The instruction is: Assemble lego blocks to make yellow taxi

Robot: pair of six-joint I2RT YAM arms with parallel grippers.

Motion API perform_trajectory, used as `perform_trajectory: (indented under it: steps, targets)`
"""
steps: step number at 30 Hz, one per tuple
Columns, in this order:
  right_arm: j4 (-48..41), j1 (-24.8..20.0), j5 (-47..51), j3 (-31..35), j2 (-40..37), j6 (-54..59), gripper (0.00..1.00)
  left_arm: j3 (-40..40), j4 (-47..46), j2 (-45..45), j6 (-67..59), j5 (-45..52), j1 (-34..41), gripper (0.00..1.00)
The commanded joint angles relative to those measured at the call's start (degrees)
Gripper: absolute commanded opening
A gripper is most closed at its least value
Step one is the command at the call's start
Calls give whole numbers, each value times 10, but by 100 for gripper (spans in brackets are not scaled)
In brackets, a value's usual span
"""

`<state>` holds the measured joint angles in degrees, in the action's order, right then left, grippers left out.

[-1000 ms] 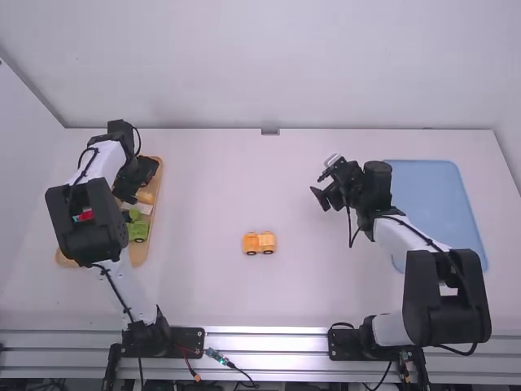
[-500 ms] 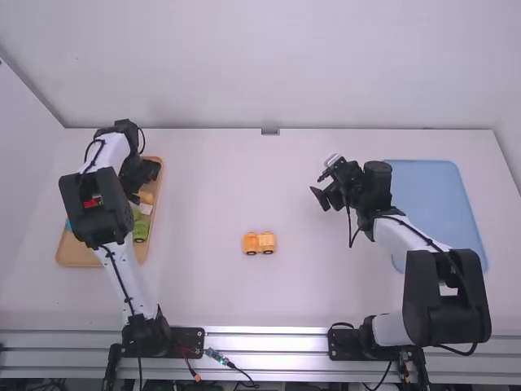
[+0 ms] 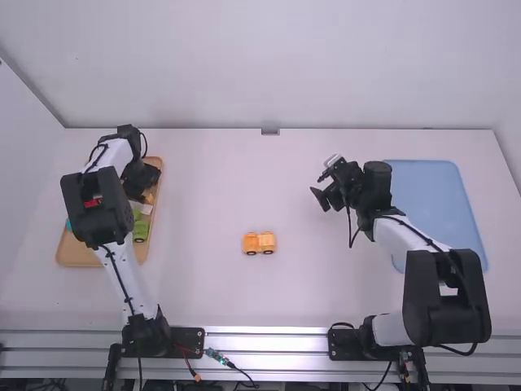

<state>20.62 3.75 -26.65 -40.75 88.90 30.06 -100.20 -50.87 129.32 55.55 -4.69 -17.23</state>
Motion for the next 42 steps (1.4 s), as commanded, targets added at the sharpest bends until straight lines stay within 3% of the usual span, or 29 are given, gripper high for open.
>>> perform_trajectory:
  steps: [1,25,33,41,42]
  targets:
    - [-1,0,-3,-14,-14,-3,99,5,-3,1,0,1,3,64]
    - [-1,0,-3,-14,-14,-3,100,45,33,1,4,13,4,54]
    - [-3,0,-3,-13,-14,-3,99,64,56,1,4,12,1,34]
    - [-3,0,-3,-13,-14,-3,99,64,37,1,0,12,-2,28]
    - [-3,0,-3,-13,-14,-3,99,63,35,1,2,11,-3,21]
